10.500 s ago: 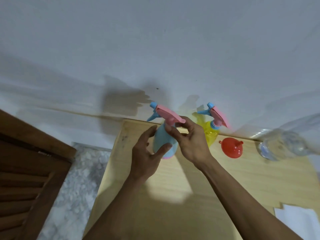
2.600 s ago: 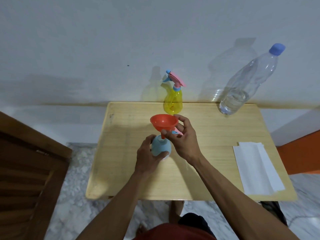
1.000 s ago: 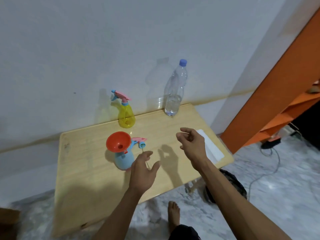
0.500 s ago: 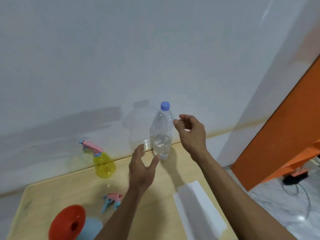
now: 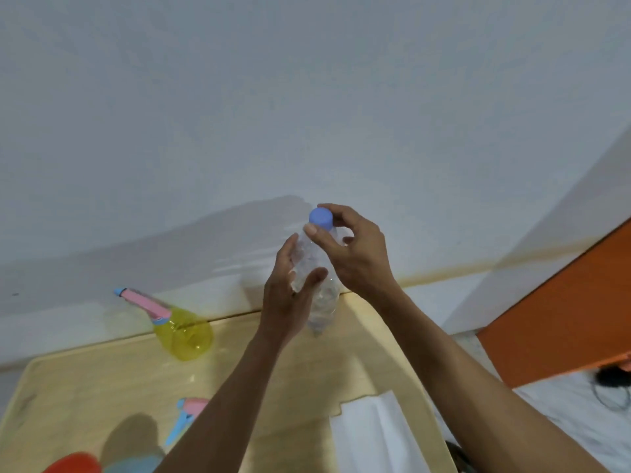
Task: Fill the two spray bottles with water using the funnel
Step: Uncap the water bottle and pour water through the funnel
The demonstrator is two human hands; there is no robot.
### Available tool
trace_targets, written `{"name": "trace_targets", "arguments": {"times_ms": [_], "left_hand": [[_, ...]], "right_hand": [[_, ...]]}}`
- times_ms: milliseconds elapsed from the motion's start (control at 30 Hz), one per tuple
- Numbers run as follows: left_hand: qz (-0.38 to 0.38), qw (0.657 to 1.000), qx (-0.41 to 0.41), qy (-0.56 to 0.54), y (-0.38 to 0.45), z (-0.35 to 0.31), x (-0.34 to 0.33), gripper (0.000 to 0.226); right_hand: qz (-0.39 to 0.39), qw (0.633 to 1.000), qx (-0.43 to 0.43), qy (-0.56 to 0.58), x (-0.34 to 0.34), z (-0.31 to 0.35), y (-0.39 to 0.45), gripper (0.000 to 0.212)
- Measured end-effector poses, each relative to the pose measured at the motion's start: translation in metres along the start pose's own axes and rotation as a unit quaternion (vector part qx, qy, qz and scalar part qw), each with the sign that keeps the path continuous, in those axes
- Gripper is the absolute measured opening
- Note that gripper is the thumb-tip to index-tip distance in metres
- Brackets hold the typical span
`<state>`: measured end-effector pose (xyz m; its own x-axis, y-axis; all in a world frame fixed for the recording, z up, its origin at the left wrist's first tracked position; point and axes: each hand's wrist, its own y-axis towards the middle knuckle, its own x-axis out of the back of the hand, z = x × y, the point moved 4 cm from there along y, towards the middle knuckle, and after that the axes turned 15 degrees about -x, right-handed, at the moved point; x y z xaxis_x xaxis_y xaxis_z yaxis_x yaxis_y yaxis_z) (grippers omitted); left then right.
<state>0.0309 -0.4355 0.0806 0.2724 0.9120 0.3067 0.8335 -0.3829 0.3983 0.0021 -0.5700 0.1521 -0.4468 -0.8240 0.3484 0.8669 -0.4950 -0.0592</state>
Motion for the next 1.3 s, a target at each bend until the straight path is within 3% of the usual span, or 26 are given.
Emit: {"name": "trace_targets", "arguments": {"times_ms": [300,600,1033,1300], "left_hand": [[-0.029,0.999,-0.025,0.015,-0.017,-0.009,0.009,0.079],[-0.006,0.996,-0.071,-0.052,-0.083,-0.063,0.051,0.096],[-0.009,0.998,0.004,-0.066,-0.244,-0.074,0.086,0.097],[0.0,0.998,0.005,-0.058,-0.282,-0.079,0.083,0.098]], "right_hand": [[-0.029,0.998,0.062,-0.008,-0.005,0.006,-0.026,0.029],[0.054,0.993,0.098,0.04,-0.005,0.046,-0.12,0.03],[0.158,0.985,0.061,0.045,-0.042,0.005,-0.259,0.031],[0.162,0.983,0.057,0.059,-0.038,-0.009,-0.298,0.027]]}}
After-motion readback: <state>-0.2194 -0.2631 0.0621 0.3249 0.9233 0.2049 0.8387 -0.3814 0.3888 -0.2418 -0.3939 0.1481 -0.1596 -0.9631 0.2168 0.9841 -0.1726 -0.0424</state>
